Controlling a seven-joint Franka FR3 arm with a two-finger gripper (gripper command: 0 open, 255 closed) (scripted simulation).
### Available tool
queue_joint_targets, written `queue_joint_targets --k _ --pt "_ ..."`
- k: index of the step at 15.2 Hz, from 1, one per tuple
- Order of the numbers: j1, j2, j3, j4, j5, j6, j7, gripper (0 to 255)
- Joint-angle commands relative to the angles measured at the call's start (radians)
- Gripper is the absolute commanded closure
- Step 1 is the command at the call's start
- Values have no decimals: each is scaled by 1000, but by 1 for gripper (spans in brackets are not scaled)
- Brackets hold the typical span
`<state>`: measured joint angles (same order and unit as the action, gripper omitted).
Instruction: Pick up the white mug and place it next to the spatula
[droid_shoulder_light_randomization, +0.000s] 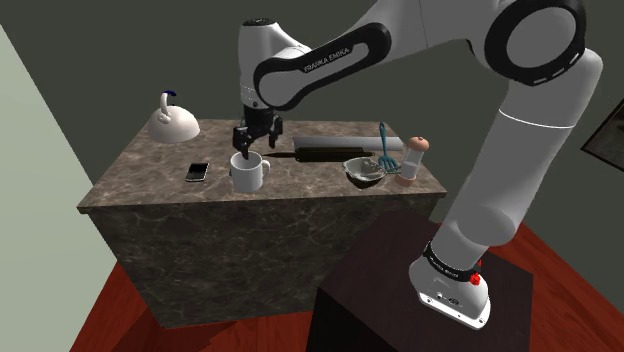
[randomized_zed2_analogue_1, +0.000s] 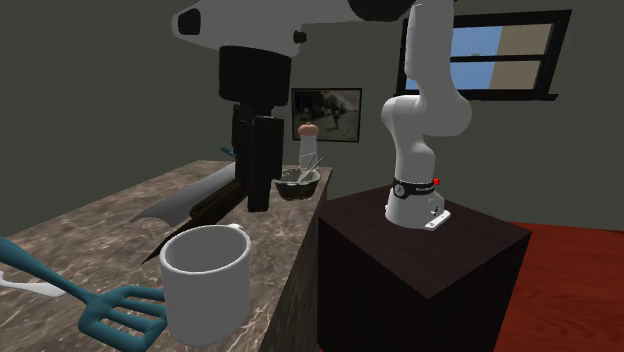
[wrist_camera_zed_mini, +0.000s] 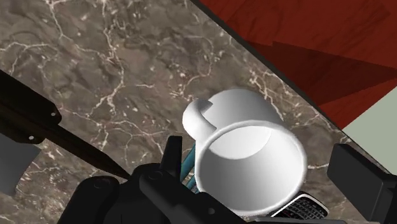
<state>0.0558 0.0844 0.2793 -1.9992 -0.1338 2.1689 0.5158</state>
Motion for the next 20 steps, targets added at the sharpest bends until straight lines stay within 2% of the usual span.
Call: queue_joint_targets --k 1,7,14,20 --pt "14 75 6 58 -32 8 40 0" --pt "73 296 -1 270 -110 -6 124 0" --pt "76 350 -14 246 -134 70 138 0" --pt "76 350 -14 246 -134 70 138 0"
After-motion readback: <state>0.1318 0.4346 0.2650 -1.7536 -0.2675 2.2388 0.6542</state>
